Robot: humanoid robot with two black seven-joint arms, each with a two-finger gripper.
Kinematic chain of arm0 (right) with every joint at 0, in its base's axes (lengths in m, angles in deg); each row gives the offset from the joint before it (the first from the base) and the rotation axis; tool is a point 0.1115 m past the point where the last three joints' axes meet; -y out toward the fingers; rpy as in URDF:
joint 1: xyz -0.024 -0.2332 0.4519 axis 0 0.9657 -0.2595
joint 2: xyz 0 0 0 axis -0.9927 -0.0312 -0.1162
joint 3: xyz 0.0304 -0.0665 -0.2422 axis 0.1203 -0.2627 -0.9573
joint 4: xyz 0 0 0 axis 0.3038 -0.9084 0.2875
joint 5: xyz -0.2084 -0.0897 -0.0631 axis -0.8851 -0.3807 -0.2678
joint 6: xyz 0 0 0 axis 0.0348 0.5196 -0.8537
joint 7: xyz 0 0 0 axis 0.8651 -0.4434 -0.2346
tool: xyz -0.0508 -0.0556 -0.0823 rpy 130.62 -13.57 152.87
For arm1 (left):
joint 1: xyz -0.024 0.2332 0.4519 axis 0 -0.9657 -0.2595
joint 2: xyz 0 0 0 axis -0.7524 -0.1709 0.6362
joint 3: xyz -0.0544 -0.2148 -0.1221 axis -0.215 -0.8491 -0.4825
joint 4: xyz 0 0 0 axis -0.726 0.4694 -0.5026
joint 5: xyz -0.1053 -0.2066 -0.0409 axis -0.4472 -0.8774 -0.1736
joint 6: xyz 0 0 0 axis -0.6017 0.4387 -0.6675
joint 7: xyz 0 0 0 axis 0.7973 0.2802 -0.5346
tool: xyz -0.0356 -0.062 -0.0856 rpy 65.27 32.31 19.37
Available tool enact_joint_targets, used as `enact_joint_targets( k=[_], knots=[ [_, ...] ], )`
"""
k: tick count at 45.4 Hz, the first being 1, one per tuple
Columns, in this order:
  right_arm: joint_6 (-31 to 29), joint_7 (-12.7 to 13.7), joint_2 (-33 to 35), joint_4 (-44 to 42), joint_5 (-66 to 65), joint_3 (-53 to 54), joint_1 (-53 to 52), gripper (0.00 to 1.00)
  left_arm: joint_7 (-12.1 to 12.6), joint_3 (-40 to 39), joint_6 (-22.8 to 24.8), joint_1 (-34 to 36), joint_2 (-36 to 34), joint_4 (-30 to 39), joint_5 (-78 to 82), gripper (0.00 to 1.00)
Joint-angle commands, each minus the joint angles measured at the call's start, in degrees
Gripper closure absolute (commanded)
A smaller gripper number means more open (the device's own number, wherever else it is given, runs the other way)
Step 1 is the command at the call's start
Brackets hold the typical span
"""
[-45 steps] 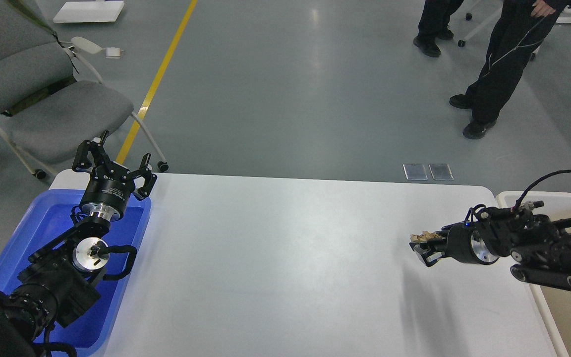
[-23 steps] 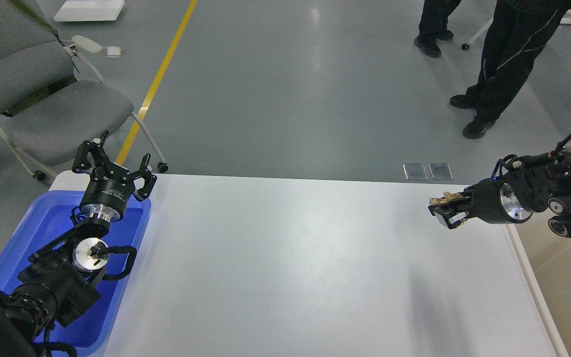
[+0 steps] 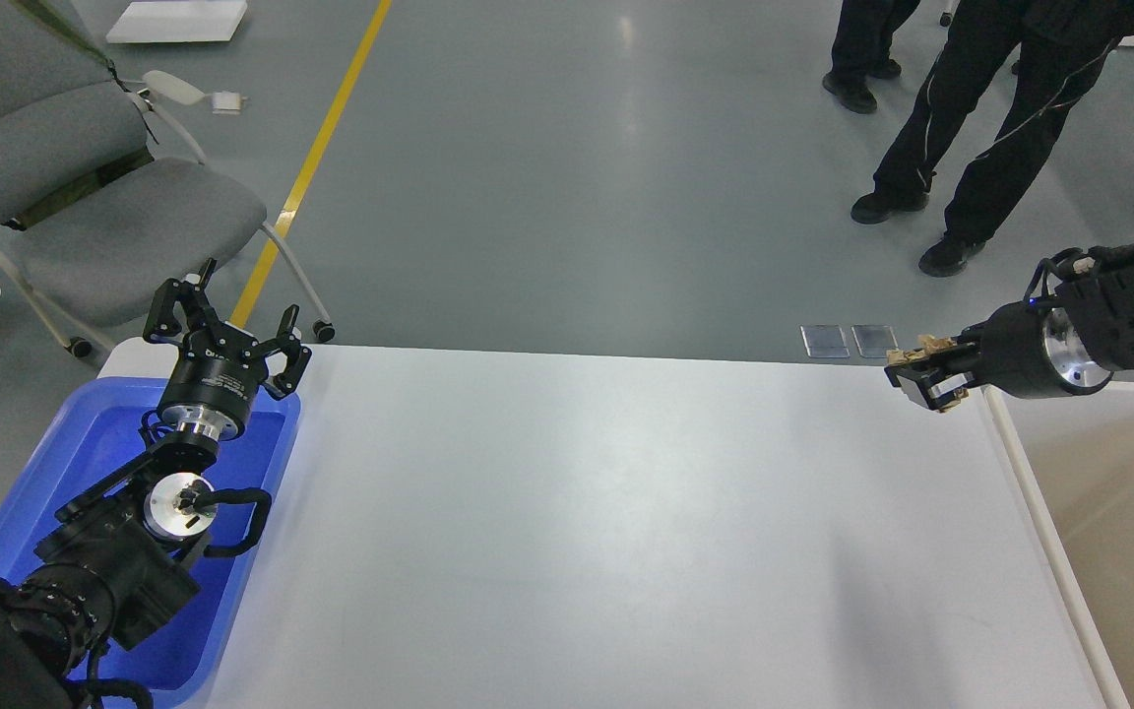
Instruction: Tidy desktop
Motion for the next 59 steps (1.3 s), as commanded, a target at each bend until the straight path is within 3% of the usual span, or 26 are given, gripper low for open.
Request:
enact_joint_targets(
  k=[1, 21, 36, 59],
  knots=[
    [-0.45, -0.18, 4.24, -3.20, -0.34, 0.37, 3.98, 1.00, 0.00, 0.00, 0.00, 0.00, 0.00, 0.05, 0.00, 0.00],
    [0.52, -2.37, 13.47, -19.46, 2.20, 11.35, 20.67, 1.00, 0.00, 0.00, 0.00, 0.00, 0.00, -0.04, 0.00, 0.00],
    [0.61, -3.43, 12.59, -32.90, 11.95, 18.73, 35.00, 1.00, 0.00, 0.00, 0.00, 0.00, 0.00, -0.04, 0.00, 0.00],
    [0.43, -3.43, -6.30, -63.57, 33.05, 22.96, 54.60, 1.00, 0.00, 0.00, 0.00, 0.00, 0.00, 0.05, 0.00, 0.00]
  ],
)
